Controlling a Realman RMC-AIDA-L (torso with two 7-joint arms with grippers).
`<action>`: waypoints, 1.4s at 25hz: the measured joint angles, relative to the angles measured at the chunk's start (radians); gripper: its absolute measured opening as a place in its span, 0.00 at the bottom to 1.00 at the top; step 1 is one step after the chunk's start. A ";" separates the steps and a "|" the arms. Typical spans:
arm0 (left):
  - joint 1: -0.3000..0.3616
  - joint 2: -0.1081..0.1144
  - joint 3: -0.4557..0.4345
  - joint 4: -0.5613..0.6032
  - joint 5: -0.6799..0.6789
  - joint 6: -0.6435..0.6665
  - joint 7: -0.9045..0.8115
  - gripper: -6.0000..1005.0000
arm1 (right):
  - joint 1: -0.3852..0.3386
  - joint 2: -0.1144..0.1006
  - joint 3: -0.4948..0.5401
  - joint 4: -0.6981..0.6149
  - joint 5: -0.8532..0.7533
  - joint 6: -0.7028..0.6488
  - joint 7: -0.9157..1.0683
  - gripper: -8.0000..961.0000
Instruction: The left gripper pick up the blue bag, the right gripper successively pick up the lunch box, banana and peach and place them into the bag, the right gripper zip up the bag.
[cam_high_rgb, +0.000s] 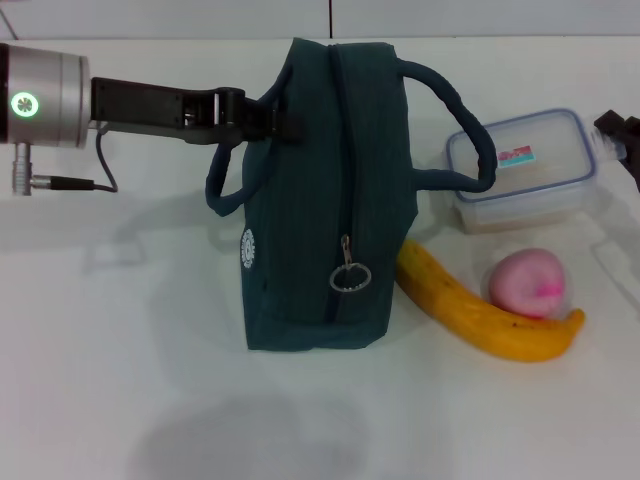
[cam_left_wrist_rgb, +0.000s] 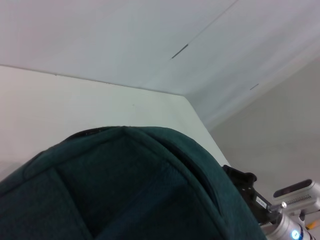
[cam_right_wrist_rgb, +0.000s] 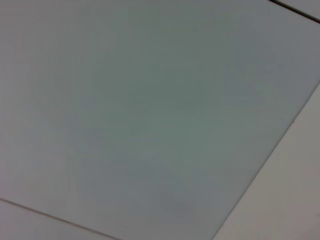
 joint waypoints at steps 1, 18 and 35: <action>0.000 -0.002 0.000 0.000 0.000 0.000 0.000 0.06 | 0.001 0.000 -0.010 -0.007 0.000 0.009 -0.005 0.10; 0.009 -0.011 0.002 0.000 0.000 0.010 0.001 0.06 | 0.008 -0.001 -0.084 -0.058 0.023 0.090 -0.102 0.30; -0.007 -0.014 0.006 0.000 0.000 0.016 0.027 0.06 | -0.040 0.012 -0.084 0.106 0.185 0.024 -0.062 0.41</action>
